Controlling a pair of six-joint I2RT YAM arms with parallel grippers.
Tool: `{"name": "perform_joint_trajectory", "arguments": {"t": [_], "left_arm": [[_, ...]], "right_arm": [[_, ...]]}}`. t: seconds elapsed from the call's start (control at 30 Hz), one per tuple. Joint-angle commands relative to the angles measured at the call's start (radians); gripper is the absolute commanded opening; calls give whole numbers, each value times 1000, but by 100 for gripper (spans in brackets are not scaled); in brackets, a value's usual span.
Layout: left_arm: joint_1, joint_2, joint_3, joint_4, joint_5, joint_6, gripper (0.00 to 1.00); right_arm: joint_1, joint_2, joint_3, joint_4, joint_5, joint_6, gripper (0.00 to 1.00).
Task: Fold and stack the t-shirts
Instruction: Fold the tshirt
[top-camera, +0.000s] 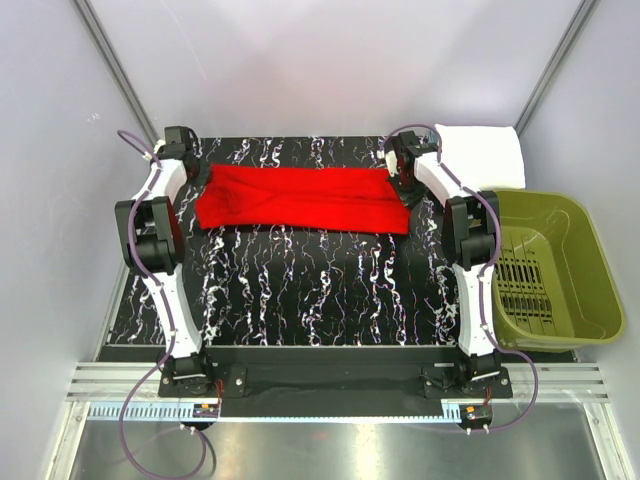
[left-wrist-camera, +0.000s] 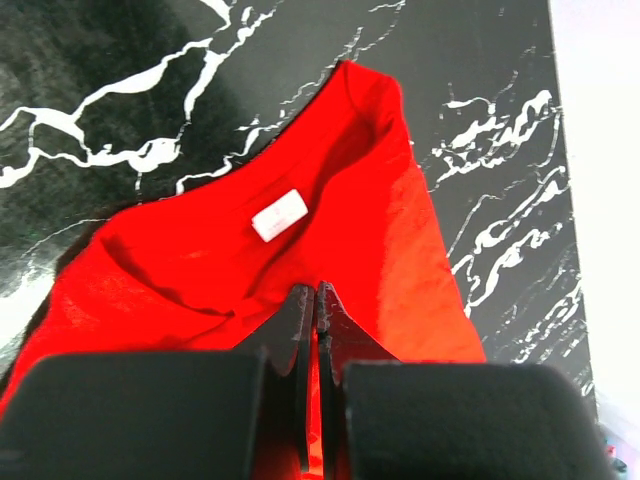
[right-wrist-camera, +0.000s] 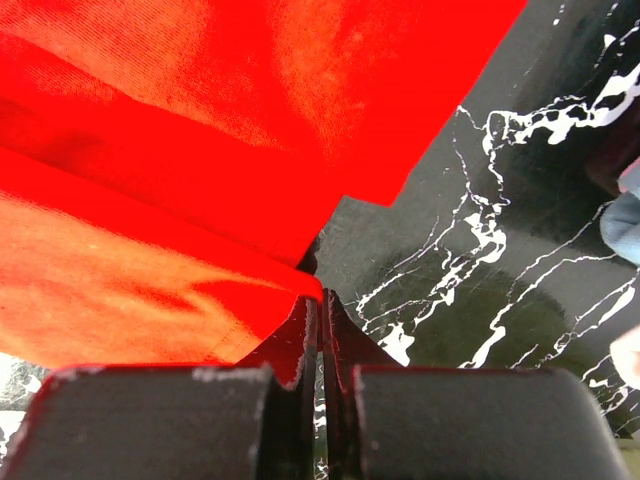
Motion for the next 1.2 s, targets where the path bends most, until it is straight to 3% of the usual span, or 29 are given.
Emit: {"name": "perform_joint_trajectory", "arguments": {"t": [0.0, 0.33, 0.47, 0.67, 0.77, 0.93, 1.07, 1.17], "left_arm": [[2, -4, 42, 19, -56, 24, 0], [1, 9, 38, 60, -20, 26, 0], [1, 20, 38, 95, 22, 23, 0], [1, 19, 41, 108, 49, 16, 0], [1, 11, 41, 98, 46, 23, 14], [1, 13, 53, 114, 71, 53, 17], [1, -1, 64, 160, 134, 105, 22], [1, -9, 64, 158, 166, 130, 27]], "right_arm": [[-9, 8, 46, -14, 13, -17, 1], [-9, 22, 87, -4, 23, -13, 9], [-10, 31, 116, -13, 43, 1, 25], [-9, 2, 119, -25, 86, 50, 30], [-10, -17, 141, -54, 71, 117, 31], [-9, -72, 121, -83, -64, 260, 31], [-5, -133, 84, -10, -171, 373, 27], [-7, -139, 73, -5, -141, 493, 25]]}}
